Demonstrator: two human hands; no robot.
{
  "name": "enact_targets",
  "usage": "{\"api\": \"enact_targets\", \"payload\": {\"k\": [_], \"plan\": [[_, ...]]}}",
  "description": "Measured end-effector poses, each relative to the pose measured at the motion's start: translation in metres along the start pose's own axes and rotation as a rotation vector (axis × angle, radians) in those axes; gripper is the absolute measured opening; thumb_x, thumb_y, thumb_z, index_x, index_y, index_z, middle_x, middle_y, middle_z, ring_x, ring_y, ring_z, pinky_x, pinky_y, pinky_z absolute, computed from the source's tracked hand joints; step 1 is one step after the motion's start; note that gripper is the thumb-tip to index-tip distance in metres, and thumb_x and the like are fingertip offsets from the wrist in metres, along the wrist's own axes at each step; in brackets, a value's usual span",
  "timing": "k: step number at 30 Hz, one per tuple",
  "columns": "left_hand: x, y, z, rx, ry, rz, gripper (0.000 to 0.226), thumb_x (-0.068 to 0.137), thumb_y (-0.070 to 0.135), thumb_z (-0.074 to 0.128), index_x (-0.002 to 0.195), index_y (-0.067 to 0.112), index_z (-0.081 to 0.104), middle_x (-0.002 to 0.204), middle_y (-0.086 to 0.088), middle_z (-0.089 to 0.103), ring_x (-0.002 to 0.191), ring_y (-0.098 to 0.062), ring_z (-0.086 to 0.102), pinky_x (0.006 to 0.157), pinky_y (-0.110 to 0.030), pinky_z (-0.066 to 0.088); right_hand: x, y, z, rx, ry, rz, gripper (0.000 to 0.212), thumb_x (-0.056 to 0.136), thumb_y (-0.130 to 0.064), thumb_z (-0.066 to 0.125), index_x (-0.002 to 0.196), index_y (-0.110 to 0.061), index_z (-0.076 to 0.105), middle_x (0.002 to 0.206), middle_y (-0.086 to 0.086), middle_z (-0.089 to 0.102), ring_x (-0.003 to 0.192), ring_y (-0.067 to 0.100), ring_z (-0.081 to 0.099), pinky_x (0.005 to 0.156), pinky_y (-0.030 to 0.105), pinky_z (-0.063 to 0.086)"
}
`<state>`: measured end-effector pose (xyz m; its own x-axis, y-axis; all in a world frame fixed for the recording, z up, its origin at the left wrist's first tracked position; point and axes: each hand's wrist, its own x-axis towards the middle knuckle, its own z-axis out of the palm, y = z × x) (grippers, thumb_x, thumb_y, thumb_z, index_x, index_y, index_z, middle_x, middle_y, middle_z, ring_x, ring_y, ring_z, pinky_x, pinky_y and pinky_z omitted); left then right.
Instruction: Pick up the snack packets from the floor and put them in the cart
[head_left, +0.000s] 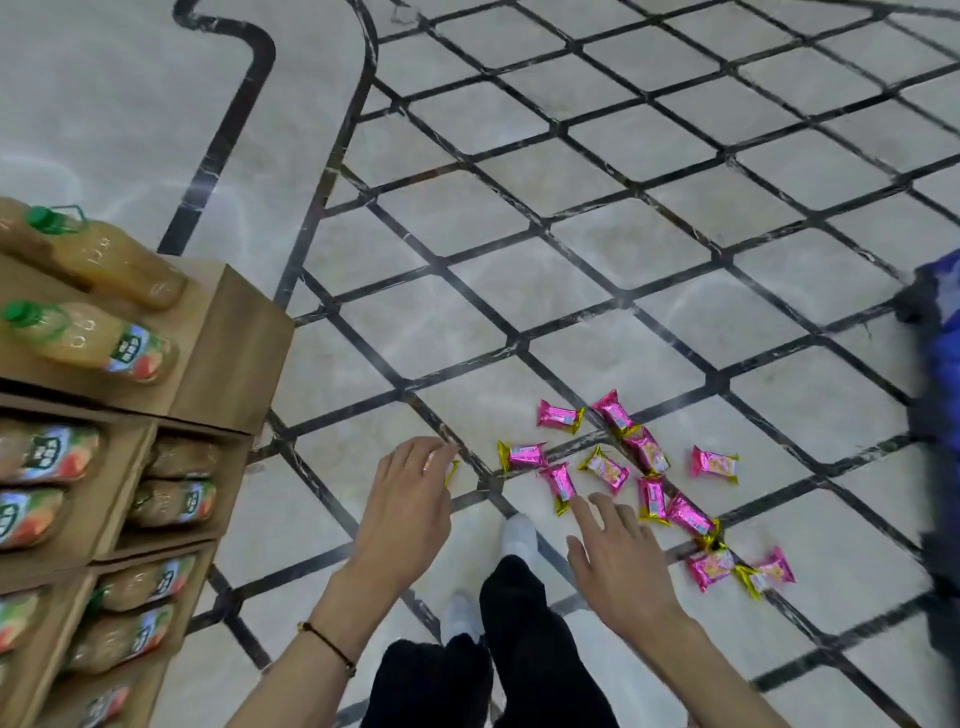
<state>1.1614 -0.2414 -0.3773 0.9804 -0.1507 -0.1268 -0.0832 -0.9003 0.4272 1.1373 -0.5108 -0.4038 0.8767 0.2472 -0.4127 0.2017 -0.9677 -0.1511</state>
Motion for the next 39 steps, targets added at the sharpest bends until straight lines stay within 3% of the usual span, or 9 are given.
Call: {"api": "enact_targets", "payload": {"k": [9,17,22,25,27,31,35,39], "plan": [[0.080,-0.114,0.163,0.085,-0.175,0.019,0.057,0.070,-0.004,0.066,0.125,0.008,0.060,0.122,-0.011,0.061,0.115,-0.036,0.058,0.093,-0.047,0.049,0.144,0.040,0.147,0.008,-0.084,0.055,0.053,0.085,-0.022,0.071,0.135,-0.011,0.057,0.135,0.016,0.059,0.105,0.042,0.061,0.072,0.049,0.057],[0.122,-0.224,0.337,0.277,-0.348,0.093,0.066,0.071,0.021,0.041,0.134,0.010,0.056,0.133,-0.014,0.057,0.125,-0.037,0.052,0.093,-0.053,0.044,0.249,0.086,0.342,-0.002,-0.028,0.077,0.056,0.089,-0.019,0.067,0.142,-0.012,0.050,0.141,0.019,0.052,0.118,0.048,0.053,0.085,0.058,0.052],[0.120,-0.300,0.461,0.437,-0.419,0.118,0.084,0.056,-0.004,0.068,0.137,0.013,0.053,0.134,-0.014,0.056,0.129,-0.036,0.051,0.090,-0.057,0.045,0.285,0.122,0.461,0.011,-0.020,0.131,0.058,0.093,-0.022,0.061,0.148,-0.016,0.044,0.149,0.020,0.041,0.124,0.050,0.045,0.092,0.062,0.048],[0.119,-0.341,0.526,0.511,-0.470,0.137,0.096,0.058,-0.003,0.073,0.147,0.015,0.045,0.143,-0.016,0.049,0.135,-0.040,0.045,0.093,-0.062,0.042,0.298,0.141,0.519,0.014,-0.021,0.202,0.060,0.091,-0.025,0.062,0.148,-0.022,0.046,0.149,0.021,0.039,0.124,0.047,0.044,0.089,0.060,0.047],[0.122,-0.364,0.560,0.577,-0.515,0.145,0.109,0.058,0.009,0.083,0.155,0.019,0.035,0.150,-0.019,0.041,0.141,-0.043,0.037,0.096,-0.067,0.037,0.306,0.149,0.551,0.027,-0.039,0.259,0.064,0.091,-0.030,0.062,0.152,-0.029,0.040,0.153,0.020,0.035,0.127,0.045,0.041,0.088,0.058,0.046],[0.131,-0.395,0.608,0.682,-0.568,0.209,0.124,0.067,0.035,0.085,0.163,0.026,0.006,0.155,-0.020,0.033,0.143,-0.046,0.030,0.105,-0.071,0.027,0.322,0.166,0.597,0.048,-0.086,0.319,0.076,0.090,-0.039,0.064,0.156,-0.039,0.026,0.149,0.019,0.036,0.124,0.044,0.042,0.088,0.057,0.045],[0.140,-0.405,0.625,0.737,-0.543,0.281,0.110,0.073,0.010,0.064,0.162,0.024,0.002,0.144,-0.021,0.039,0.127,-0.044,0.040,0.103,-0.070,0.028,0.334,0.177,0.616,0.070,-0.068,0.398,0.074,0.087,-0.036,0.069,0.151,-0.033,0.033,0.133,0.023,0.045,0.112,0.046,0.047,0.079,0.055,0.049],[0.143,-0.405,0.629,0.742,-0.460,0.244,0.106,0.074,0.006,0.064,0.162,0.023,0.007,0.132,-0.020,0.048,0.112,-0.042,0.048,0.101,-0.070,0.029,0.343,0.181,0.620,0.111,-0.087,0.448,0.068,0.091,-0.033,0.066,0.149,-0.031,0.031,0.122,0.023,0.044,0.105,0.046,0.050,0.068,0.048,0.048]]}}
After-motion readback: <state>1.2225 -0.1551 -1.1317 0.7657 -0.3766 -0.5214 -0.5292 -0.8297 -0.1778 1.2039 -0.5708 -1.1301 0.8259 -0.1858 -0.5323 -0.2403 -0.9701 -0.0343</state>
